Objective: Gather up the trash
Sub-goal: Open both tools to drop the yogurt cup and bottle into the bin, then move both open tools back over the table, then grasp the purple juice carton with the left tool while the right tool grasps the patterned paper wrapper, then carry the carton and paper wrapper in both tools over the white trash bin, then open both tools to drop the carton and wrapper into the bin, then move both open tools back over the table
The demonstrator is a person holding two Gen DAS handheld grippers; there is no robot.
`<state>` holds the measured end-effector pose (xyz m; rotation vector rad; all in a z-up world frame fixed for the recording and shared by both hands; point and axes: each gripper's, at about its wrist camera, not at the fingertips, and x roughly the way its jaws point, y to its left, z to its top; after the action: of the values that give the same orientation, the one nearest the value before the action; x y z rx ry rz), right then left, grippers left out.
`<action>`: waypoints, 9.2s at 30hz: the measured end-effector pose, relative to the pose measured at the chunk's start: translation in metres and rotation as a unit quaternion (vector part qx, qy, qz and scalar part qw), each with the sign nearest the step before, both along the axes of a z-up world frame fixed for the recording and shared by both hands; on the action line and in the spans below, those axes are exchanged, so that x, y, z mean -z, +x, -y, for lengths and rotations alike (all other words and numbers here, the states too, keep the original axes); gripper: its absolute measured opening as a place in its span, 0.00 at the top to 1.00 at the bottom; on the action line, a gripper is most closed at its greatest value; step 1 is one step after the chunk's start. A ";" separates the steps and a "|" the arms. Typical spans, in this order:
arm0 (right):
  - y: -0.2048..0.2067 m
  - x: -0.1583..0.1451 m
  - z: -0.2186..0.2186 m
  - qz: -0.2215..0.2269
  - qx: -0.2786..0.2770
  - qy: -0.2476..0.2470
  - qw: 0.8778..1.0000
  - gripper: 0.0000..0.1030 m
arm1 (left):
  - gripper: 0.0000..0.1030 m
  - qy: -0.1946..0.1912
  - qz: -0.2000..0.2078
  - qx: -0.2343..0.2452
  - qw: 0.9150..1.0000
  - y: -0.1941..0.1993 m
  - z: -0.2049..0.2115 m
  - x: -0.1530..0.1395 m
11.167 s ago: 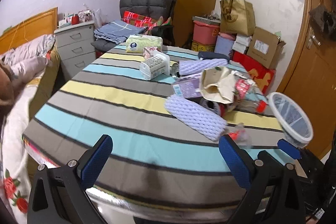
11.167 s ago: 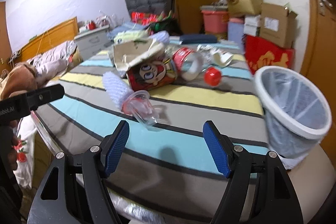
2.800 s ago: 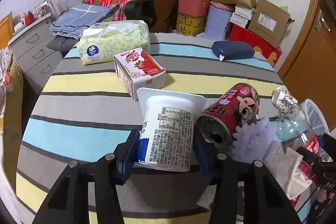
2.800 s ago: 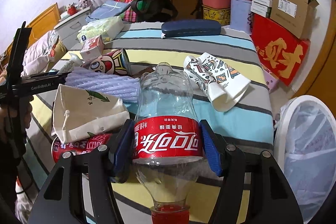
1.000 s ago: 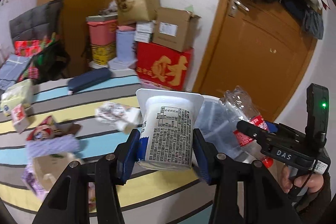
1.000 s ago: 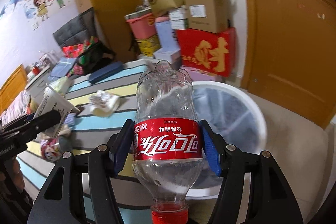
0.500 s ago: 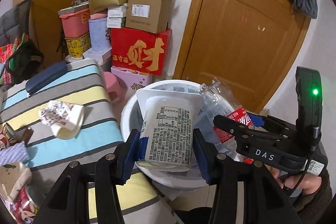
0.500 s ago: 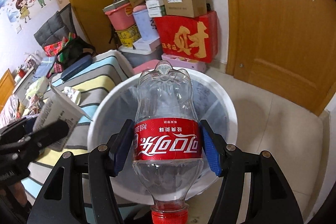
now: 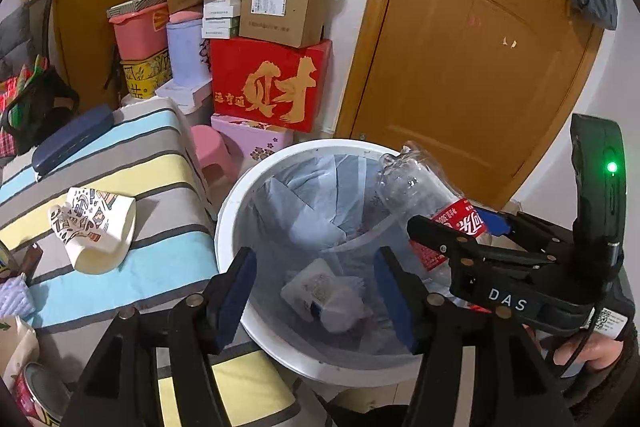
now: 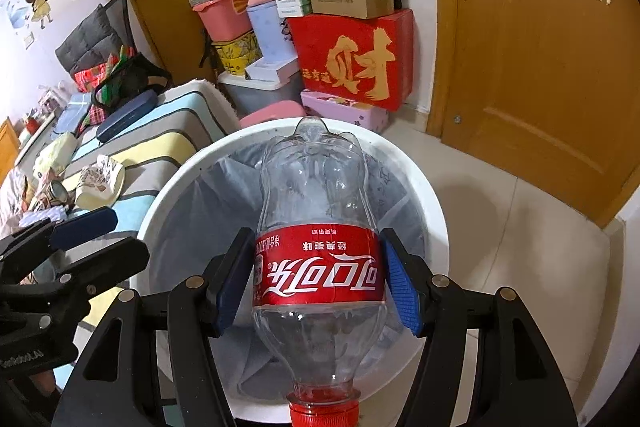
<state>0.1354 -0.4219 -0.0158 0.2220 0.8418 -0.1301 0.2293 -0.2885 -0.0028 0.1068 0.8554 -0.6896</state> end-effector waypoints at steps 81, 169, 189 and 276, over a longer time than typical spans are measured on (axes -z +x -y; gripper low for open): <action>0.063 -0.011 -0.185 0.045 -0.179 -0.036 0.982 0.37 | 0.34 -0.027 -0.007 -0.277 0.961 -0.005 -0.349 0.012; -0.004 -0.046 -0.127 0.125 -0.117 0.016 0.985 0.78 | 0.63 -0.015 0.079 -0.161 0.984 -0.051 -0.198 -0.056; -0.036 -0.034 -0.038 0.093 0.002 -0.024 0.995 0.78 | 0.63 -0.013 0.070 -0.027 0.997 -0.059 -0.046 -0.047; -0.015 -0.008 -0.190 0.058 -0.107 -0.010 0.993 0.48 | 0.40 -0.049 0.018 -0.208 0.977 -0.017 -0.282 -0.015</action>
<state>0.1200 -0.2321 -0.0082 0.1182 0.7436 0.0751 0.2126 -0.0061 0.0122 -0.1469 0.7759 -0.3340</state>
